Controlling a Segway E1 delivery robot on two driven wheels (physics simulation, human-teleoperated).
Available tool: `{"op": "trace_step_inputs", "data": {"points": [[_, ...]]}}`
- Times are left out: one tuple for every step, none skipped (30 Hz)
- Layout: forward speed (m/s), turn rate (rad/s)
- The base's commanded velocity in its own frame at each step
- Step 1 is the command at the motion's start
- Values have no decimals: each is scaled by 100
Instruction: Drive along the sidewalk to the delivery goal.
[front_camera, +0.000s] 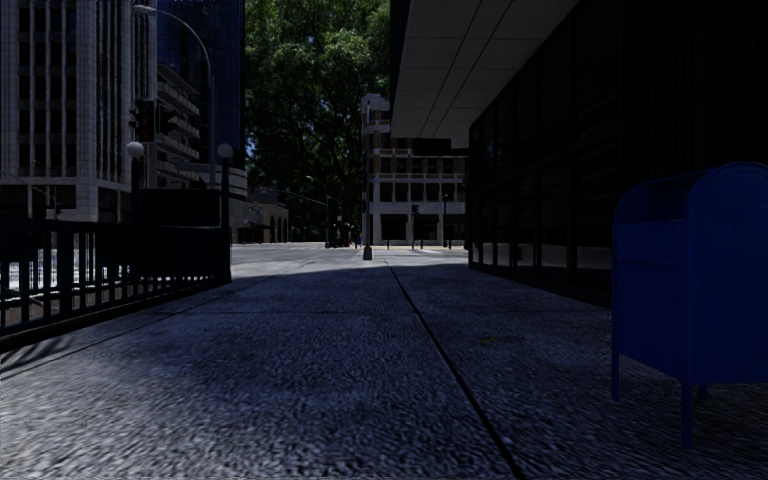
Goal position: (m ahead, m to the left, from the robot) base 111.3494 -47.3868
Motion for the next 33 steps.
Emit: {"op": "trace_step_inputs", "data": {"points": [[200, 0], [200, 0], [200, 0], [200, 0], [200, 0], [200, 0], [200, 0], [200, 0], [200, 0], [200, 0], [200, 0], [200, 0], [200, 0], [200, 0], [200, 0], [200, 0], [200, 0], [200, 0], [200, 0], [200, 0], [200, 0], [200, 0], [200, 0], [200, 0], [200, 0], [200, 0], [200, 0], [200, 0], [200, 0], [200, 0], [200, 0], [200, 0], [200, 0]]}}
